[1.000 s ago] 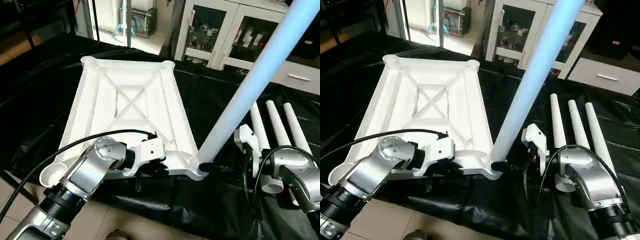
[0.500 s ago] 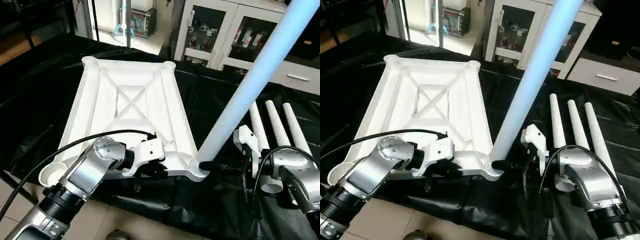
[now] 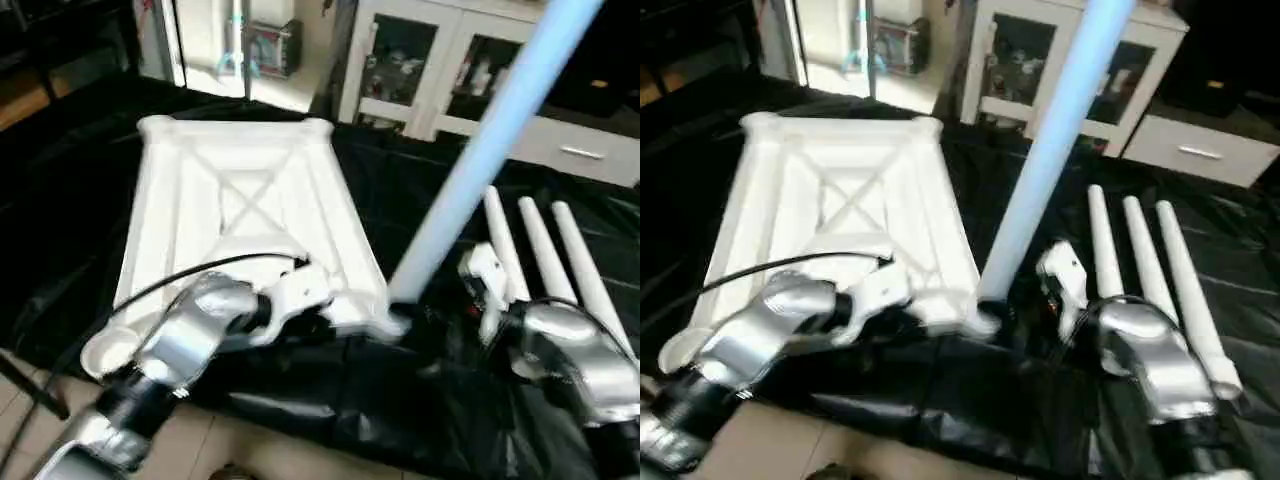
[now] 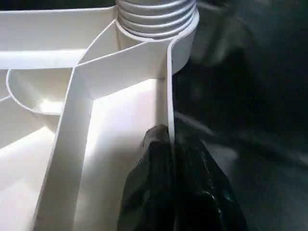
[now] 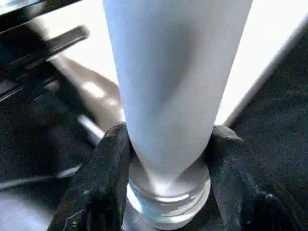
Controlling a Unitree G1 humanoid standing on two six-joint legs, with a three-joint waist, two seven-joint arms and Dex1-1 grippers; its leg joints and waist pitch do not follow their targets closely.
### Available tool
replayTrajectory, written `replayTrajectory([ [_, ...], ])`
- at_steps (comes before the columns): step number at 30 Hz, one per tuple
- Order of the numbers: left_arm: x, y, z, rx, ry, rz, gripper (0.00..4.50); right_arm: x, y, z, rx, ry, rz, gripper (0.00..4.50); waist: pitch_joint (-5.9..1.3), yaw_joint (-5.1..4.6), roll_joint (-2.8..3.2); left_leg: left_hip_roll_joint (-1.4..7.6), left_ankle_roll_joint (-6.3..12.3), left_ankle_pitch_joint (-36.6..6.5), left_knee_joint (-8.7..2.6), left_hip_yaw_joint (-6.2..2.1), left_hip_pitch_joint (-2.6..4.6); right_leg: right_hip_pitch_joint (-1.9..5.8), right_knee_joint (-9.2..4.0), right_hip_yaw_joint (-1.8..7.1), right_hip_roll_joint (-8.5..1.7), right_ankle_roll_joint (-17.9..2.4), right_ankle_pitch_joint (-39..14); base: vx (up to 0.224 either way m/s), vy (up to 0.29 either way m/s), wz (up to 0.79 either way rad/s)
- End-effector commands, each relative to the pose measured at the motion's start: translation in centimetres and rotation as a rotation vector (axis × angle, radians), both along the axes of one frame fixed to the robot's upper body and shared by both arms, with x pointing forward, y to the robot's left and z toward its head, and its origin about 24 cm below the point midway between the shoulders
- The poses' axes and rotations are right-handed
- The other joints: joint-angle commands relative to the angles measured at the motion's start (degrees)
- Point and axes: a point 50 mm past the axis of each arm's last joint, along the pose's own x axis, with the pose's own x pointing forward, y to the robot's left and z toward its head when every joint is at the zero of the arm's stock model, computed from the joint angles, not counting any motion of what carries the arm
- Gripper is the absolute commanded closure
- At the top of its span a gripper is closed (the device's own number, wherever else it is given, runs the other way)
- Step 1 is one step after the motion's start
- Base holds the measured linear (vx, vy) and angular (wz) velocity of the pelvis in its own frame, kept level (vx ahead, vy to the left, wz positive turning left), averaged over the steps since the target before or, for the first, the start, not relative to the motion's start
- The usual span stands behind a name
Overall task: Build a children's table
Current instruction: Rotate leg to tighten
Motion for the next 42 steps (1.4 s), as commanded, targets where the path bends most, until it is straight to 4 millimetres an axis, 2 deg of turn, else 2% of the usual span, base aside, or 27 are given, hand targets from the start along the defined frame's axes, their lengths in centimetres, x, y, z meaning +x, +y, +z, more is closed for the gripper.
replayTrajectory([
  [1,0.9,-1.9,2.1,-0.113,-0.061,0.048,4.50,0.3,-0.1,-2.0,-0.083,0.069,-0.141,2.55,-3.00,-0.14,0.18,3.01,-1.17,-12.7,-4.58,-1.31,1.31,1.58,-4.65,1.58,-4.56,-11.8,-9.4,0.000,0.000,0.00],
  [4,1.6,-3.3,2.4,-0.131,-0.055,0.128,4.50,1.0,1.4,-2.9,-0.093,0.083,-0.286,2.56,-3.04,-0.59,0.12,2.85,-1.58,-13.4,-4.60,-1.26,1.32,1.41,-4.85,1.68,-4.52,-11.2,-11.4,0.000,0.000,0.00],
  [5,1.6,-3.4,2.4,-0.132,-0.055,0.134,4.50,1.1,1.6,-3.0,-0.094,0.083,-0.297,2.56,-3.08,-1.02,0.24,2.84,-2.10,-13.0,-4.77,-1.46,1.15,1.46,-4.91,1.59,-4.50,-10.9,-11.2,0.000,0.000,0.00],
  [6,2.1,-4.4,2.6,-0.133,-0.069,0.192,4.50,1.8,2.6,-3.7,-0.129,0.075,-0.436,2.56,-3.16,-1.35,0.28,2.84,-2.26,-12.3,-4.79,-1.48,1.04,1.53,-4.77,1.58,-4.47,-10.9,-10.2,0.000,0.000,0.00],
  [7,2.1,-4.6,2.7,-0.132,-0.076,0.203,4.50,2.0,2.7,-3.8,-0.139,0.072,-0.469,2.57,-3.11,-1.59,0.59,2.74,-2.38,-12.1,-4.80,-1.48,0.99,1.45,-4.79,1.60,-4.31,-10.8,-9.8,0.000,0.000,0.00],
  [8,2.4,-5.2,2.9,-0.136,-0.092,0.232,4.50,2.4,3.4,-4.2,-0.147,0.075,-0.561,2.57,-3.13,-1.80,0.55,2.67,-2.66,-12.2,-4.81,-1.46,0.94,1.40,-4.82,1.61,-4.29,-10.6,-9.7,0.000,0.000,0.00],
  [10,2.6,-6.1,3.2,-0.146,-0.108,0.256,4.50,2.9,4.4,-4.5,-0.123,0.094,-0.654,2.57,-3.39,-2.18,0.43,2.59,-2.99,-12.1,-4.75,-1.57,0.94,1.58,-4.71,1.58,-4.31,-10.2,-8.3,0.000,0.000,0.00],
  [12,2.7,-6.9,3.6,-0.164,-0.112,0.269,4.50,3.1,5.6,-4.8,-0.086,0.130,-0.696,2.57,-3.37,-2.55,0.50,2.47,-2.53,-12.7,-4.68,-1.48,1.13,1.36,-4.76,1.63,-4.17,-10.3,-7.4,0.000,0.000,0.00],
  [13,2.7,-7.0,3.7,-0.166,-0.112,0.269,4.50,3.1,5.7,-4.7,-0.090,0.124,-0.696,2.57,-3.45,-2.62,0.29,2.55,-2.16,-12.2,-4.65,-1.44,1.07,1.51,-4.69,1.61,-4.13,-10.2,-5.9,0.000,0.000,0.00],
  [14,2.8,-7.0,3.7,-0.160,-0.118,0.266,4.50,3.2,5.8,-4.6,-0.084,0.115,-0.693,2.57,-3.43,-2.56,0.45,2.56,-1.44,-11.1,-4.61,-1.42,0.94,1.70,-4.56,1.62,-4.13,-10.2,-3.8,0.000,0.000,0.00],
  [17,2.7,-6.7,3.6,-0.144,-0.121,0.263,4.50,3.4,6.2,-3.9,-0.039,0.077,-0.651,2.57,-3.32,-2.52,0.43,2.58,-0.23,-10.3,-4.58,-1.27,0.93,1.73,-4.56,1.66,-4.16,-10.5,-2.1,0.000,0.000,0.00],
  [21,2.7,-6.1,3.2,-0.132,-0.119,0.272,4.50,3.6,6.1,-3.0,-0.003,0.007,-0.643,2.57,-3.14,-2.53,0.45,2.73,-0.61,-12.7,-4.76,-1.31,1.12,1.50,-4.94,1.67,-4.24,-10.3,-6.1,0.000,0.000,0.00],
  [23,2.7,-5.9,3.1,-0.130,-0.117,0.273,4.50,3.6,6.1,-2.5,0.038,-0.005,-0.626,2.01,-3.11,-2.55,0.54,2.76,-0.88,-13.6,-4.86,-1.35,1.17,1.42,-4.97,1.69,-4.14,-10.1,-6.4,0.000,0.000,0.00],
  [24,2.7,-5.8,3.1,-0.129,-0.117,0.273,4.50,3.6,6.2,-2.2,0.062,-0.009,-0.606,1.87,-3.14,-2.52,0.80,2.79,-0.90,-13.6,-4.88,-1.42,1.17,1.45,-4.89,1.69,-4.15,-10.1,-6.1,0.000,0.000,0.00],
  [25,2.7,-5.6,3.0,-0.127,-0.117,0.270,4.50,3.6,6.0,-1.8,0.075,-0.025,-0.592,1.87,-3.11,-2.57,0.65,2.77,-0.75,-13.5,-4.89,-1.37,1.12,1.46,-4.90,1.70,-4.06,-10.2,-5.5,0.000,0.000,0.00],
  [28,2.6,-5.2,2.9,-0.124,-0.116,0.264,4.50,3.4,5.5,-1.0,0.098,-0.048,-0.563,1.56,-3.24,-2.29,0.60,2.79,-0.01,-11.6,-4.72,-1.29,0.99,1.67,-4.65,1.75,-4.15,-10.6,-2.8,0.000,0.000,0.00],
  [29,2.5,-5.0,2.8,-0.127,-0.114,0.251,4.50,3.3,5.2,-0.8,0.090,-0.060,-0.542,1.56,-3.45,-2.11,0.65,2.82,0.85,-8.9,-4.49,-1.27,0.89,1.80,-4.28,1.69,-4.10,-11.1,0.8,0.000,0.000,0.00],
  [31,2.3,-4.7,2.9,-0.156,-0.104,0.222,4.50,3.1,4.4,-0.4,0.073,-0.078,-0.522,1.34,-3.57,-1.86,0.61,2.73,1.92,-6.0,-4.22,-1.17,0.66,1.95,-3.92,1.68,-3.99,-11.7,4.4,0.000,0.000,0.00],
  [33,2.0,-4.3,2.7,-0.165,-0.089,0.204,4.50,2.8,3.7,0.0,0.064,-0.091,-0.496,1.26,-3.52,-1.49,0.55,2.77,2.69,-4.9,-4.08,-1.03,0.62,1.93,-3.77,1.69,-4.03,-12.2,6.0,0.000,0.000,0.00],
  [36,1.8,-4.1,2.7,-0.168,-0.089,0.181,4.50,2.6,3.1,0.2,0.054,-0.099,-0.483,0.92,-3.33,-1.08,0.45,2.77,2.98,-6.0,-4.11,-0.86,0.65,1.73,-4.00,1.75,-4.12,-12.4,3.0,0.000,0.000,0.00],
  [37,1.5,-3.9,2.6,-0.172,-0.082,0.158,4.50,2.4,2.7,0.4,0.053,-0.106,-0.462,0.84,-3.21,-1.00,0.51,2.78,2.76,-6.9,-4.17,-0.90,0.63,1.71,-4.24,1.76,-4.24,-12.3,0.5,0.000,0.000,0.00],
  [38,1.3,-3.4,2.3,-0.163,-0.074,0.131,4.50,2.0,2.2,0.7,0.060,-0.108,-0.421,0.71,-3.11,-0.78,0.63,3.05,2.63,-7.7,-4.30,-1.02,0.71,1.75,-4.32,1.81,-4.37,-11.8,-1.2,0.000,0.000,0.00],
  [40,0.1,-2.5,1.8,-0.153,-0.041,0.024,4.50,0.9,1.4,1.5,0.070,-0.101,-0.253,0.60,-3.10,-0.71,0.84,2.99,2.52,-8.1,-4.30,-1.03,0.80,1.64,-4.35,1.77,-4.15,-11.6,-1.7,0.000,0.000,0.00],
  [41,-0.2,-2.2,1.7,-0.152,-0.034,-0.018,4.50,0.5,1.2,1.6,0.069,-0.093,-0.196,0.40,-2.96,-0.35,0.74,3.10,2.97,-8.7,-4.36,-1.06,0.64,1.80,-4.44,1.87,-4.23,-10.8,-2.5,0.000,0.000,0.00],
  [42,-0.7,-2.0,1.6,-0.151,-0.017,-0.053,4.50,0.1,1.0,1.7,0.063,-0.089,-0.143,0.40,-2.97,-0.34,1.04,3.14,2.97,-8.8,-4.40,-1.00,0.72,1.61,-4.43,1.88,-4.19,-10.8,-2.6,0.000,0.000,0.00],
])
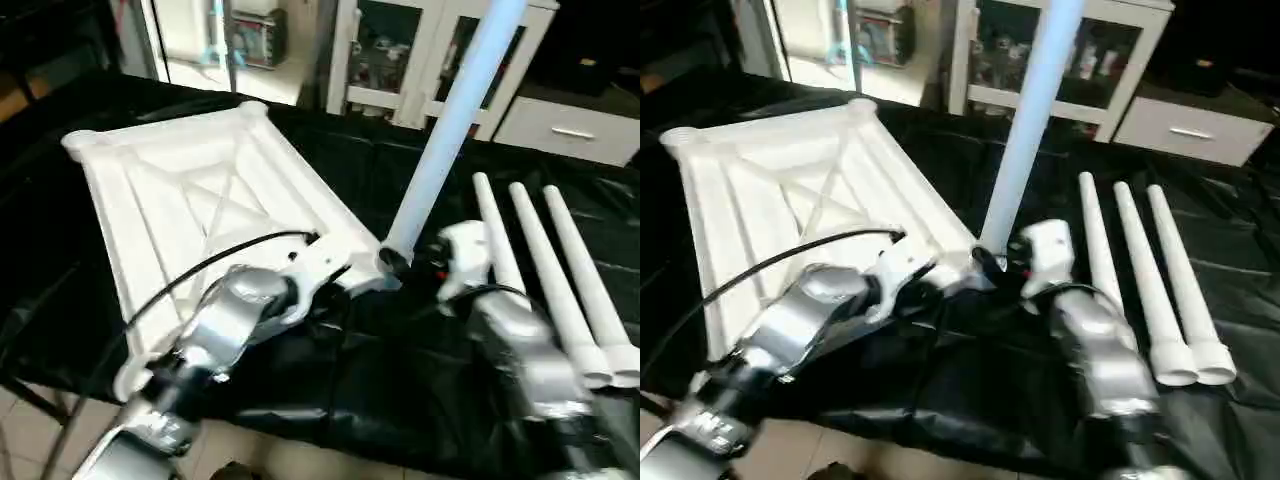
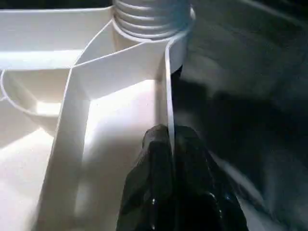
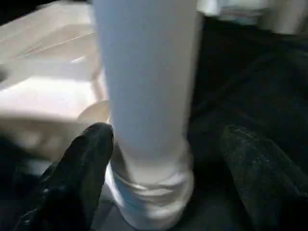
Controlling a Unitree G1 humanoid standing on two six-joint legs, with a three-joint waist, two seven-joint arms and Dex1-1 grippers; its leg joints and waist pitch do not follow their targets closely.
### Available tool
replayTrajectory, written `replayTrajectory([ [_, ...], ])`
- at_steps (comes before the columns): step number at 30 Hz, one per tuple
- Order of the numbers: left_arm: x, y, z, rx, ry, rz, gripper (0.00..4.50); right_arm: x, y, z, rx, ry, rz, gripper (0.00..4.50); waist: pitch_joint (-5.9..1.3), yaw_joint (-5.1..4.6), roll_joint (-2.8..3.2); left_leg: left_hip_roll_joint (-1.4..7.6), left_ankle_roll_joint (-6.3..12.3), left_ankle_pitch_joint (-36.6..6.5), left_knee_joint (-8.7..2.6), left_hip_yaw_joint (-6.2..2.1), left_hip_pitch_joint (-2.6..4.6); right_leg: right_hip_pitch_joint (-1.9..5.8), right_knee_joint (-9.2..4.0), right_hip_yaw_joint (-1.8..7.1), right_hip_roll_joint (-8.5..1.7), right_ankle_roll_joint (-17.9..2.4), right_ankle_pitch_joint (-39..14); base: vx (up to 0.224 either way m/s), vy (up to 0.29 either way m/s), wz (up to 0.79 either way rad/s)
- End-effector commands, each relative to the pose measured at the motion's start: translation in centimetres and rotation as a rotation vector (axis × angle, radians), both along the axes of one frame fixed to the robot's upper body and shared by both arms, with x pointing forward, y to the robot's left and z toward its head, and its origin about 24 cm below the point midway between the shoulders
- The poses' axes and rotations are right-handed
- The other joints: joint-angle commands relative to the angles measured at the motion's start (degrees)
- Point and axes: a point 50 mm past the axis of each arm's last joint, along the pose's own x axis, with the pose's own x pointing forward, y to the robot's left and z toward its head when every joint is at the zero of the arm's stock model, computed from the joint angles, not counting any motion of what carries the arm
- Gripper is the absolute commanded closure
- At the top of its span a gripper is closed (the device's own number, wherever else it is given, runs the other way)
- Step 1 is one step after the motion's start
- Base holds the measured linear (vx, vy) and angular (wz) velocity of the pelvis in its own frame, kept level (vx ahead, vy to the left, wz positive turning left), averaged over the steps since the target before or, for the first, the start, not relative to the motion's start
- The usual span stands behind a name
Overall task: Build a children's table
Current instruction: Rotate leg to tighten
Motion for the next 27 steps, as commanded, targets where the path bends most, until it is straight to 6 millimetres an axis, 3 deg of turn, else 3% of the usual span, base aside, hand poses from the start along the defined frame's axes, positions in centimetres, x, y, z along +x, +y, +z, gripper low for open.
replayTrajectory([
  [1,-1.4,-1.5,1.1,-0.102,-0.002,-0.197,4.50,-0.6,0.1,0.7,0.015,0.000,0.132,0.35,-3.34,0.08,-0.08,3.08,3.02,-9.1,-4.04,-0.90,1.47,2.25,-4.16,1.83,-4.14,-11.3,-3.7,0.000,0.000,0.00],
  [2,-1.9,-1.3,1.1,-0.105,0.018,-0.238,4.50,-0.9,-0.1,0.7,0.006,0.010,0.175,0.17,-3.25,0.14,-0.14,3.09,2.77,-9.7,-4.11,-0.85,1.47,2.09,-4.30,1.86,-4.22,-11.4,-5.2,0.000,0.000,0.00],
  [5,-2.7,-1.0,1.2,-0.109,0.047,-0.305,4.50,-1.3,-0.5,0.8,-0.009,0.035,0.242,0.17,-3.27,0.53,0.01,3.24,2.36,-10.2,-4.14,-0.84,1.75,1.96,-4.22,1.85,-4.19,-11.9,-6.1,0.000,0.000,0.00],
  [6,-3.1,-0.8,1.2,-0.110,0.062,-0.330,4.50,-1.5,-0.6,0.8,-0.014,0.046,0.273,0.17,-3.22,0.62,-0.24,3.19,2.31,-10.5,-4.14,-0.73,1.81,1.80,-4.32,1.84,-4.15,-12.0,-6.3,0.000,0.000,0.00],
  [8,-3.4,-0.6,1.1,-0.102,0.081,-0.357,4.50,-1.9,-0.6,0.8,-0.019,0.075,0.345,0.17,-3.19,0.75,-0.20,3.22,2.20,-10.4,-4.24,-0.85,1.56,2.04,-4.28,1.84,-4.30,-11.8,-6.9,0.000,0.000,0.00],
  [27,-3.1,0.3,1.1,-0.073,0.082,-0.365,4.50,-3.2,-1.6,0.6,-0.093,0.153,0.530,0.17,-3.38,0.96,-0.54,3.12,3.00,-8.9,-3.82,-0.84,1.50,2.14,-4.09,1.78,-4.43,-12.2,-6.4,0.000,0.000,0.00],
])
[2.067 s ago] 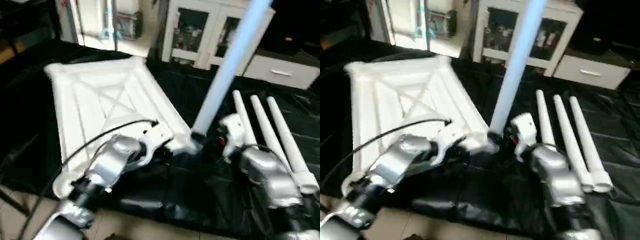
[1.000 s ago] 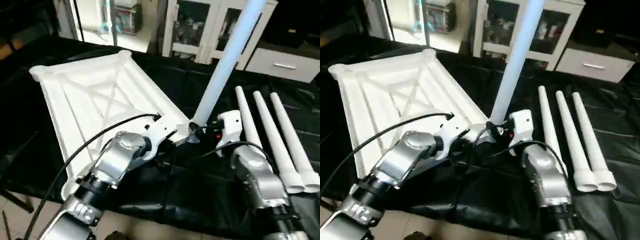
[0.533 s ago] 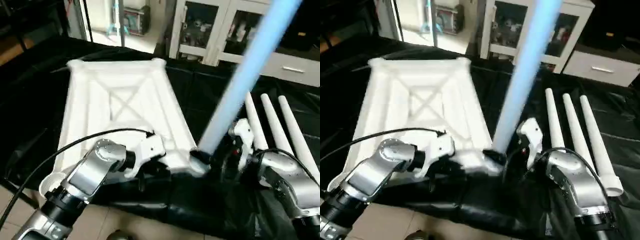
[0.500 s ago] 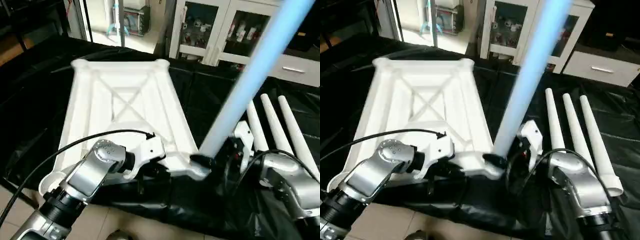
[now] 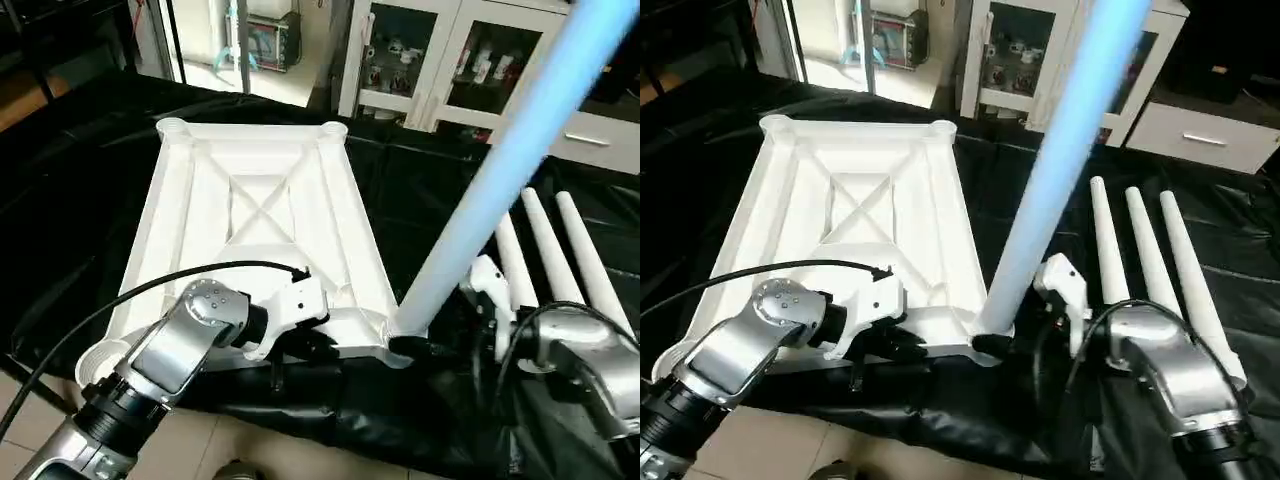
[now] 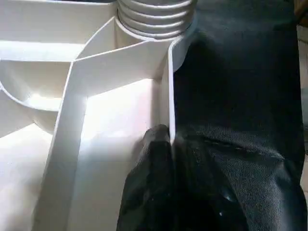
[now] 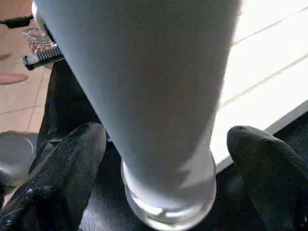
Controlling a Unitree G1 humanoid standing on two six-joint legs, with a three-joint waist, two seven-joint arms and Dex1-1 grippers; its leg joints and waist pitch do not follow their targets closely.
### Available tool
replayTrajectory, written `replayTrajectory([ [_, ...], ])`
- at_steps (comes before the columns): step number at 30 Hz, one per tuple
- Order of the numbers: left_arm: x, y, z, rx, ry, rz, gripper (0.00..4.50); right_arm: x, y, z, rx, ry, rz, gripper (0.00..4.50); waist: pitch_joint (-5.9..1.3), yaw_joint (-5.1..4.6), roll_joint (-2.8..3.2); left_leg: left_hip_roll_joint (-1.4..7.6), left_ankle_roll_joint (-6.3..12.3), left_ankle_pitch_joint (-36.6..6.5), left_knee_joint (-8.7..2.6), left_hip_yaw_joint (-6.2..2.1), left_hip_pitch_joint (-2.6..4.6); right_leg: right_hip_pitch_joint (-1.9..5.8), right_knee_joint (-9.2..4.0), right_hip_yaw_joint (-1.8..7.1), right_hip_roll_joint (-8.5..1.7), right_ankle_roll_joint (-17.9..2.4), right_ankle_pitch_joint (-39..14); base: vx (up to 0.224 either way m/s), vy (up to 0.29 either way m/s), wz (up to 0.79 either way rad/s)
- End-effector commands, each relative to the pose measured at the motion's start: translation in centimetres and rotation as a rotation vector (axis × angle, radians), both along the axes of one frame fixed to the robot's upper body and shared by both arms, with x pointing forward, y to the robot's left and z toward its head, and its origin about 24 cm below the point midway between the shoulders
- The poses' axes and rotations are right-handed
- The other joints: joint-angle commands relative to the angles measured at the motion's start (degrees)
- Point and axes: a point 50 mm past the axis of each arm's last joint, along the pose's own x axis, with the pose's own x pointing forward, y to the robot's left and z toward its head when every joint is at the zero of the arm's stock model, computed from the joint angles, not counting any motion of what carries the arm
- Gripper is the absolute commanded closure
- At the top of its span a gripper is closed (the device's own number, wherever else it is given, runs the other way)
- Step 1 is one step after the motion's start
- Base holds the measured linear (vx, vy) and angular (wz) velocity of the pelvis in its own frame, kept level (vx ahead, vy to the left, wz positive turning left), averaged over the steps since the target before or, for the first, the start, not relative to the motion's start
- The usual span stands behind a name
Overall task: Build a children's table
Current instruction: Rotate leg to tighten
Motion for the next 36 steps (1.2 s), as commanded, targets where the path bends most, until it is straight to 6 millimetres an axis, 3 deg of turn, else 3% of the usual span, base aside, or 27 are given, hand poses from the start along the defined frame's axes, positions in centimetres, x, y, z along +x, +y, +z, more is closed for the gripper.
replayTrajectory([
  [1,-0.2,-1.1,1.1,-0.074,-0.011,-0.078,4.50,-0.1,-0.3,0.1,-0.008,0.000,0.010,0.32,-3.37,-0.03,-0.51,3.14,2.94,-8.9,-4.04,-0.96,1.47,2.03,-4.20,1.76,-4.34,-12.2,-6.4,0.000,0.000,0.00],
  [3,-0.2,-1.0,1.0,-0.070,-0.009,-0.080,4.50,-0.2,-0.4,-0.1,-0.022,0.005,0.021,0.32,-3.40,-0.04,-0.53,3.13,3.07,-8.8,-3.97,-0.92,1.49,2.01,-4.16,1.73,-4.30,-12.4,-6.2,0.000,0.000,0.00],
  [22,-0.2,-0.9,0.9,-0.056,-0.003,-0.087,4.50,-0.5,-0.1,-0.5,-0.001,0.035,0.045,2.03,-3.58,0.28,-0.46,3.11,3.39,-7.9,-3.76,-0.91,1.57,2.11,-3.84,1.69,-4.26,-13.2,-4.2,0.000,0.000,0.00],
  [28,-0.2,-0.8,0.9,-0.053,0.001,-0.088,4.50,-0.5,0.1,-0.7,0.009,0.040,0.042,2.29,-3.54,0.33,-0.38,3.12,2.91,-8.8,-3.86,-0.97,1.59,2.13,-3.96,1.68,-4.30,-13.0,-5.1,0.000,0.000,0.00],
  [33,0.1,-0.8,0.8,-0.049,-0.006,-0.055,4.50,0.1,0.3,-1.2,0.011,0.030,-0.044,2.36,-3.48,0.06,-0.33,3.05,2.14,-10.2,-4.00,-0.99,1.66,2.00,-4.14,1.65,-4.26,-12.8,-6.8,0.000,0.000,0.00],
  [36,1.9,-0.7,0.6,-0.043,-0.052,0.126,4.50,1.9,0.4,-2.7,-0.050,-0.005,-0.278,2.37,-3.18,-0.82,-0.14,2.88,-0.32,-14.1,-4.39,-1.07,1.85,1.62,-4.71,1.60,-4.23,-12.1,-12.4,0.000,0.000,0.00],
])
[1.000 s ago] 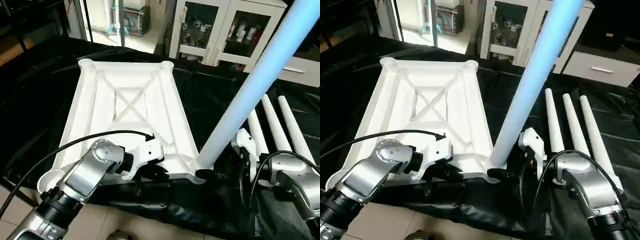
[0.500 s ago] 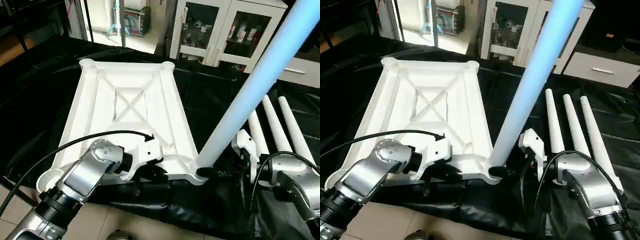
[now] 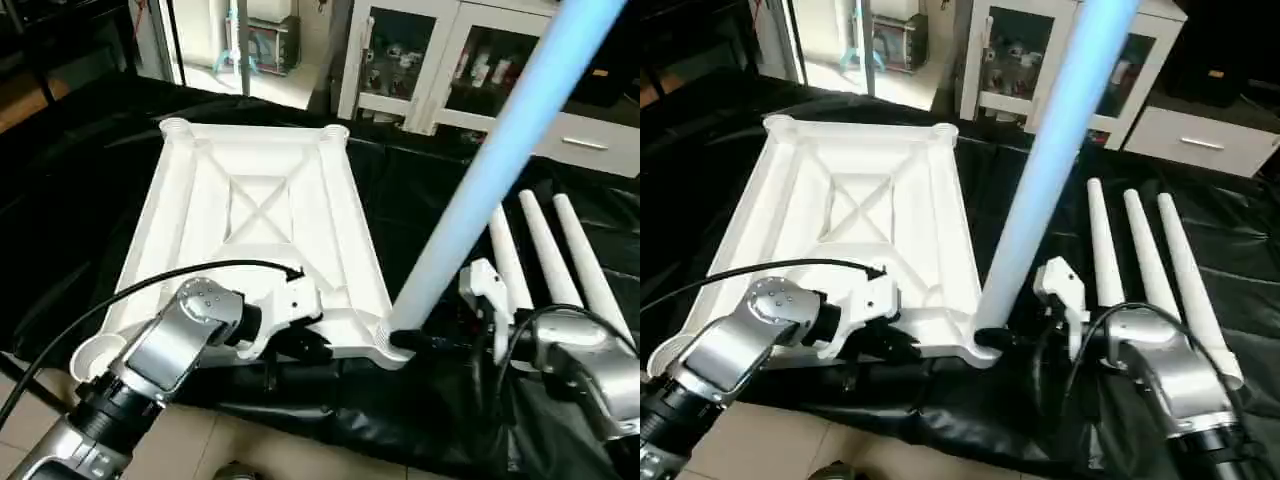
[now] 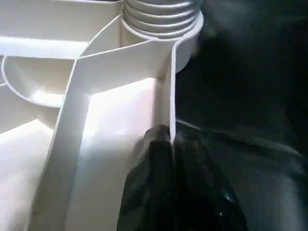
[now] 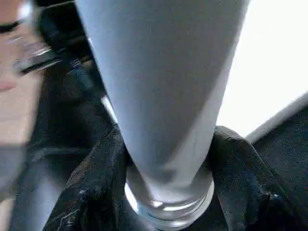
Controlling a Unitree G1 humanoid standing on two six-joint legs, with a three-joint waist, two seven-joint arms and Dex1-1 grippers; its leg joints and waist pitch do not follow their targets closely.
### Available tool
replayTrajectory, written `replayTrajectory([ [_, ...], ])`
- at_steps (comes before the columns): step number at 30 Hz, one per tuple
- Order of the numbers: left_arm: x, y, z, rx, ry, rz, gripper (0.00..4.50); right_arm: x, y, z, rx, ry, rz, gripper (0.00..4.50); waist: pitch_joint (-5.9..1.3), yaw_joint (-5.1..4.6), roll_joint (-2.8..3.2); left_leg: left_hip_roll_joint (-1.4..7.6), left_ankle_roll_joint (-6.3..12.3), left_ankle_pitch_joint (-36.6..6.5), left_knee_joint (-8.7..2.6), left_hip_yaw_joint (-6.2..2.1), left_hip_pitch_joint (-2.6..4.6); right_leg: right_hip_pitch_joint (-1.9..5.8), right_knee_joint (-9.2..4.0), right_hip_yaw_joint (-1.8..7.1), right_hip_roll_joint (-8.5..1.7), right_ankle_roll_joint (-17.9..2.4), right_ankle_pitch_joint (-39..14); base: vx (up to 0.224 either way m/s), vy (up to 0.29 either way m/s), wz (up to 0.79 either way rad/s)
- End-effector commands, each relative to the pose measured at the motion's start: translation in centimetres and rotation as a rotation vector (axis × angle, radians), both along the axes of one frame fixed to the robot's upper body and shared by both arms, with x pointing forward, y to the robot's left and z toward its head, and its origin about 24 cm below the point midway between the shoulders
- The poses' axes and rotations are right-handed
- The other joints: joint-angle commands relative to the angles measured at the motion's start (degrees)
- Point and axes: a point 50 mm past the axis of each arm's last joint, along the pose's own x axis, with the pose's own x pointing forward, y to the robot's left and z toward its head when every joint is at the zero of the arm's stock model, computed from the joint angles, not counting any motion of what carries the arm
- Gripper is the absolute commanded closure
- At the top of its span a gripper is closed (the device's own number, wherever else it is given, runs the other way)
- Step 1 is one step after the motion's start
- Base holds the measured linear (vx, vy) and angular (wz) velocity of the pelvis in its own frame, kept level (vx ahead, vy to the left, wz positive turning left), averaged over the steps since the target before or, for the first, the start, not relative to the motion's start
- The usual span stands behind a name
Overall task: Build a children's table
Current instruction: Rotate leg to tighten
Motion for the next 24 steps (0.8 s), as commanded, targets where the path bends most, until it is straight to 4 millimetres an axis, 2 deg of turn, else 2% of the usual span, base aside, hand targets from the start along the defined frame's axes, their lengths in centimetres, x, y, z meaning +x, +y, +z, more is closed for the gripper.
replayTrajectory([
  [1,0.9,-1.3,0.9,-0.060,-0.046,0.042,4.50,0.8,-0.6,-1.6,-0.068,0.032,-0.170,2.39,-2.91,-0.46,0.02,2.85,-0.96,-15.1,-4.69,-1.18,1.43,1.36,-5.00,1.58,-4.27,-11.5,-14.1,0.000,0.000,0.00],
  [2,1.6,-1.4,0.9,-0.058,-0.071,0.111,4.50,1.3,-0.3,-2.1,-0.070,0.038,-0.256,2.41,-2.77,-0.87,-0.01,2.78,-1.94,-16.7,-4.93,-1.40,1.39,1.45,-5.25,1.52,-4.42,-10.6,-17.4,0.000,0.000,0.00],
  [4,2.2,-1.8,0.8,-0.061,-0.088,0.182,4.50,1.8,0.5,-2.5,-0.066,0.042,-0.330,2.42,-2.88,-1.24,-0.16,2.74,-2.73,-18.4,-4.93,-1.63,1.61,1.40,-5.56,1.54,-4.55,-9.2,-20.4,0.000,0.000,0.00],
  [6,2.9,-2.2,0.8,-0.066,-0.096,0.260,4.50,2.3,1.3,-3.0,-0.070,0.049,-0.419,2.45,-2.77,-1.54,-0.07,2.63,-2.63,-18.9,-5.01,-1.62,1.63,1.21,-5.85,1.69,-4.54,-8.4,-21.6,0.000,0.000,0.00],
  [9,3.5,-2.7,0.8,-0.069,-0.105,0.328,4.50,2.8,2.3,-3.5,-0.096,0.046,-0.506,2.46,-2.88,-1.69,-0.07,2.56,-2.72,-18.1,-5.05,-1.67,1.50,1.22,-5.81,1.68,-4.44,-8.0,-21.2,0.000,0.000,0.00],
  [10,4.2,-3.8,1.0,-0.085,-0.118,0.414,4.50,3.6,3.4,-4.2,-0.133,0.034,-0.664,2.46,-2.93,-1.76,0.21,2.58,-2.84,-17.6,-4.99,-1.59,1.56,1.14,-5.73,1.78,-4.38,-8.1,-20.1,0.000,0.000,0.00],
  [11,4.4,-4.3,1.1,-0.093,-0.123,0.435,4.50,3.9,3.7,-4.3,-0.145,0.027,-0.724,2.46,-2.96,-2.03,0.21,2.48,-3.43,-17.8,-5.02,-1.57,1.71,0.80,-5.76,1.78,-4.31,-8.4,-19.7,0.000,0.000,0.00],
  [12,4.7,-4.8,1.3,-0.100,-0.133,0.464,4.50,4.2,4.3,-4.5,-0.146,0.027,-0.776,2.46,-2.98,-2.28,0.04,2.36,-3.70,-17.9,-5.03,-1.61,1.59,0.89,-5.73,1.70,-4.27,-8.4,-19.9,0.000,0.000,0.00],
  [13,4.8,-5.2,1.4,-0.101,-0.141,0.473,4.50,4.4,4.8,-4.5,-0.142,0.024,-0.795,2.48,-3.23,-2.39,0.14,2.44,-3.82,-17.9,-5.00,-1.74,1.62,1.07,-5.59,1.67,-4.41,-8.2,-19.0,0.000,0.000,0.00],
  [15,4.9,-5.8,1.5,-0.102,-0.158,0.487,4.50,4.7,6.1,-4.3,-0.115,0.013,-0.810,2.49,-3.21,-2.43,0.15,2.40,-2.94,-17.4,-4.93,-1.58,1.55,1.11,-5.51,1.77,-4.19,-8.0,-16.0,0.000,0.000,0.00],
  [16,4.9,-5.9,1.5,-0.096,-0.168,0.487,4.50,4.8,6.6,-4.2,-0.094,0.016,-0.805,2.49,-3.32,-2.52,-0.01,2.37,-2.15,-16.4,-4.87,-1.49,1.32,1.26,-5.36,1.82,-4.21,-8.2,-13.6,0.000,0.000,0.00],
  [18,4.9,-6.0,1.5,-0.098,-0.167,0.493,4.50,5.1,7.4,-3.8,-0.059,-0.004,-0.778,2.50,-3.49,-2.40,0.17,2.38,-1.30,-14.2,-4.75,-1.39,1.28,1.54,-5.06,1.75,-4.16,-8.6,-10.3,0.000,0.000,0.00],
  [20,4.9,-5.8,1.4,-0.097,-0.163,0.494,4.50,5.1,7.5,-3.5,-0.040,-0.013,-0.767,2.50,-3.42,-2.30,0.06,2.34,-0.14,-11.7,-4.66,-1.18,1.16,1.75,-4.86,1.76,-4.07,-9.2,-6.9,0.000,0.000,0.00],
  [23,4.8,-5.5,1.3,-0.094,-0.159,0.493,4.50,5.2,7.4,-3.2,-0.034,-0.043,-0.771,2.50,-3.28,-2.29,0.04,2.37,0.09,-12.2,-4.76,-1.17,1.16,1.80,-5.01,1.74,-4.12,-9.3,-8.0,0.000,0.000,0.00],
  [24,4.8,-5.4,1.3,-0.093,-0.155,0.487,4.50,5.2,7.3,-3.1,-0.021,-0.041,-0.766,2.50,-3.17,-2.36,-0.14,2.41,-0.11,-13.3,-4.84,-1.16,1.22,1.68,-5.22,1.74,-4.13,-9.1,-10.1,0.000,0.000,0.00],
])
